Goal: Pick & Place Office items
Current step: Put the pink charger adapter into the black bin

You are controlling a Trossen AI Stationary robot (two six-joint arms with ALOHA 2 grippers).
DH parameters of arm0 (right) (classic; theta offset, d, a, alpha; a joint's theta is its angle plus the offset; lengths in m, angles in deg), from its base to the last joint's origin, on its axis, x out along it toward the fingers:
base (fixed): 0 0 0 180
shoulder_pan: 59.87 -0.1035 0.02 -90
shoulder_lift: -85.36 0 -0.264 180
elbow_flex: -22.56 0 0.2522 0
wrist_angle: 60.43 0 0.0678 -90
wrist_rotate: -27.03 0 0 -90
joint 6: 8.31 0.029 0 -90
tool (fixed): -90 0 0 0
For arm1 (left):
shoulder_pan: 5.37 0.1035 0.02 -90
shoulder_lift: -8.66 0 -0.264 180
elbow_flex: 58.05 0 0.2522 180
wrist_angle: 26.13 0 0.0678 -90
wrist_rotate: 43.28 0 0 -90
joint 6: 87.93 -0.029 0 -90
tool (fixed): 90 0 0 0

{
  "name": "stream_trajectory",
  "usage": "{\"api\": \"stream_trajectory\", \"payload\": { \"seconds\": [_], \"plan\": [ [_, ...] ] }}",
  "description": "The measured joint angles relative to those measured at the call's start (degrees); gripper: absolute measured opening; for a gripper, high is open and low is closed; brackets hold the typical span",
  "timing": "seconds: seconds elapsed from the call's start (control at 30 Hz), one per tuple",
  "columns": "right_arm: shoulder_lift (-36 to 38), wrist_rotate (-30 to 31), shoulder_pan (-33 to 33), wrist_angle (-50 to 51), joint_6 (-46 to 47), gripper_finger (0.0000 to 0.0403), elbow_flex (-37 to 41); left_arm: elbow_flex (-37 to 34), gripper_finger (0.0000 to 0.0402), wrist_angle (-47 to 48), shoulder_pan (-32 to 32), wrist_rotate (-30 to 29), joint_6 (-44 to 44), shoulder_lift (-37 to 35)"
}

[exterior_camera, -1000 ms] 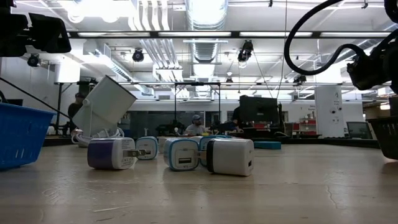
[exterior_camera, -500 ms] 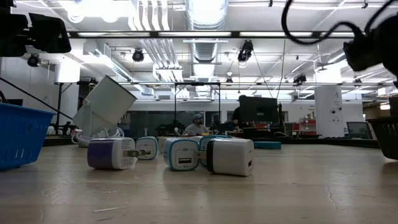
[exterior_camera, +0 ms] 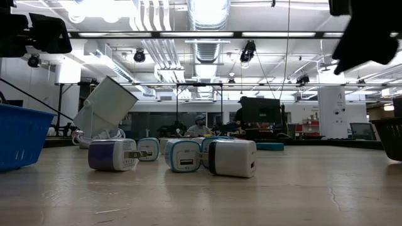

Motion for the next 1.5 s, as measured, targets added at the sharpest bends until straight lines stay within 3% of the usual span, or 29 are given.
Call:
{"api": "stream_trajectory", "payload": {
  "seconds": [0.13,0.3,0.4,0.67,0.93,1.13,1.5],
  "plan": [
    [-2.48,9.10,0.83,-4.83,-2.66,0.0199,0.02,0.00,0.0234,0.00,0.02,0.01,-0.02,0.00],
    [-6.43,10.34,4.15,-12.32,-6.06,0.0199,0.02,0.00,0.0234,0.00,0.00,0.00,-0.02,0.00],
    [-8.63,8.09,7.00,-17.87,-8.52,0.0198,0.04,0.00,0.0234,0.00,0.01,0.00,-0.01,0.00],
    [-14.47,-4.85,15.02,-24.50,-9.96,0.0199,-0.81,0.00,0.0234,0.00,0.00,0.00,0.00,0.00],
    [-24.09,-6.54,17.30,-23.73,-13.55,0.0199,-7.97,0.00,0.0234,0.00,0.01,0.02,-0.01,0.00],
    [-32.17,-7.59,17.70,-17.52,-14.09,0.0198,-15.67,0.00,0.0234,0.02,0.01,0.00,-0.01,0.01],
    [-39.50,-10.70,17.65,-10.24,-9.67,0.0187,-24.49,0.00,0.0234,0.04,0.02,0.02,-0.01,0.15]
  ]
}}
